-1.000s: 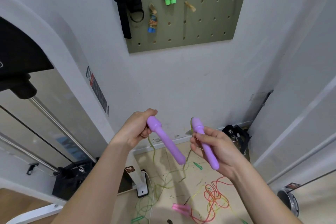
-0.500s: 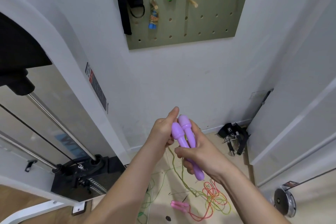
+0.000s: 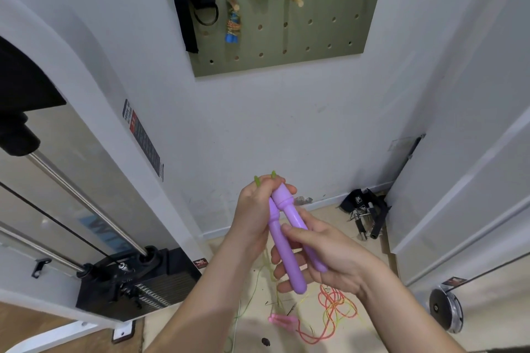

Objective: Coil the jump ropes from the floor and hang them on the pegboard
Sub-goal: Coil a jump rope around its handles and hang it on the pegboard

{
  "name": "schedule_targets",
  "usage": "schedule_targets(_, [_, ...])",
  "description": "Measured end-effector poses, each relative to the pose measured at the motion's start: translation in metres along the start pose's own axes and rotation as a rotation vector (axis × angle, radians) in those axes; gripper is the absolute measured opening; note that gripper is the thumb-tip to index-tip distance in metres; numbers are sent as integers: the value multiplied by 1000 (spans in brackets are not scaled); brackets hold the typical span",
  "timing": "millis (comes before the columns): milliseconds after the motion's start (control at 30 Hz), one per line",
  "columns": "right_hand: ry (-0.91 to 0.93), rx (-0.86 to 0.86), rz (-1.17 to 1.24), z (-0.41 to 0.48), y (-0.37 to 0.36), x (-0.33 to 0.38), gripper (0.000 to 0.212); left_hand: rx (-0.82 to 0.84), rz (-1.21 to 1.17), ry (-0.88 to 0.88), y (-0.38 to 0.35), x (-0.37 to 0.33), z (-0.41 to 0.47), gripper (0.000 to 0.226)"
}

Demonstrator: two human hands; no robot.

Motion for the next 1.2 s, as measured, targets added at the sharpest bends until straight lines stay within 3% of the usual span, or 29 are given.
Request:
schedule_targets(100, [-49,96,32,-1,-2,-5,19,7,25,-46,-3,-7,-1,9])
schedule_targets(233, [-49,231,120,1,-1,-6,29,30,73,-99,-3,-11,0,7])
schedule_targets(333, [-48,191,142,10,3,-9,37,1,147,-138,-3,-13,3,6])
schedule_targets(467, [-29,111,144,18,-2,-12,24,-34,97,-144,-5,-12,4,2])
schedule_targets(667, [-73,174,157,9,-9,-19,26,-30,-304,199,-2,2,-3,12])
schedule_targets(967, [-64,373,354,13,-24,-44,31,-19,-74,70,-5,-2,-8,10])
schedule_targets(1067, [-27,402,407,11,-28,-38,28,31,10,135,-1,-5,-5,29])
schedule_targets(1134, [1,462,448,6,-32,-31,24,22,270,78,11,-10,-1,49])
schedule_targets(1200, [19,524,487,3,-35,-26,20,-79,620,-162,22,-28,1,59])
Point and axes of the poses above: each hand's wrist, its own z-axis towards the middle knuckle, its own y-axis out of the back of the hand, x = y × z, the point moved 5 cm from there along z, towards the middle knuckle, and after that the axes turned 10 degrees about -y, right-handed, at the moved point
